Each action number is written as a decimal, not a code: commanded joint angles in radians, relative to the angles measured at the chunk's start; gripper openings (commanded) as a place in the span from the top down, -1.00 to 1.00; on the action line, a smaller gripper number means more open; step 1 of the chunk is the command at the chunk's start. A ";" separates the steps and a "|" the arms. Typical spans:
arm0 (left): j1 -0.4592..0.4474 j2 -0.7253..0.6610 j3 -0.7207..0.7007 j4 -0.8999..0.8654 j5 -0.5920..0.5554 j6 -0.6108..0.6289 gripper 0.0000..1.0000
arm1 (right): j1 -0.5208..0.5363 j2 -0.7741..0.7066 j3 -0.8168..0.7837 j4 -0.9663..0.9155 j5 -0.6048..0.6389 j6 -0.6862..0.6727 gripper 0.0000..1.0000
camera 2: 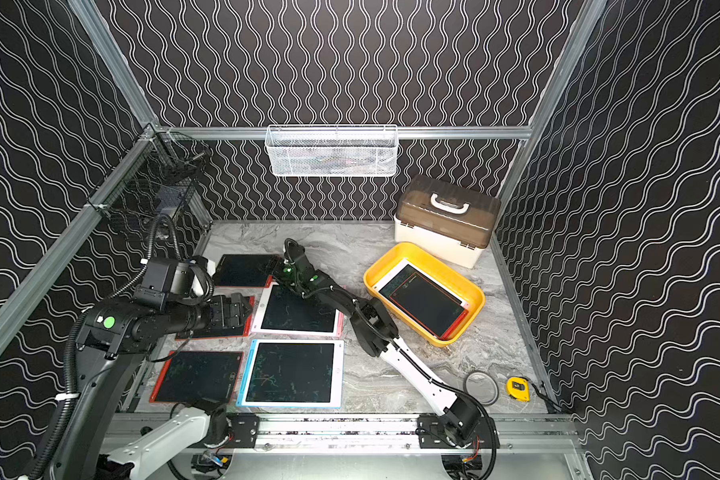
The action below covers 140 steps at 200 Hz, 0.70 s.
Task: Take out the writing tablet from the storage box
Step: Place the writing tablet at the center of the board.
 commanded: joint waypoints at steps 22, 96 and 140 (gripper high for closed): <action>-0.007 0.024 0.040 -0.005 -0.028 0.049 -0.98 | 0.039 0.087 0.096 0.056 0.077 0.062 -0.39; -0.037 0.110 0.091 0.031 -0.047 0.081 -0.98 | 0.025 -0.003 0.036 -0.044 0.093 -0.027 -0.87; -0.039 0.139 0.106 0.059 -0.039 0.080 -0.98 | 0.013 -0.033 0.011 -0.051 0.088 -0.075 -0.99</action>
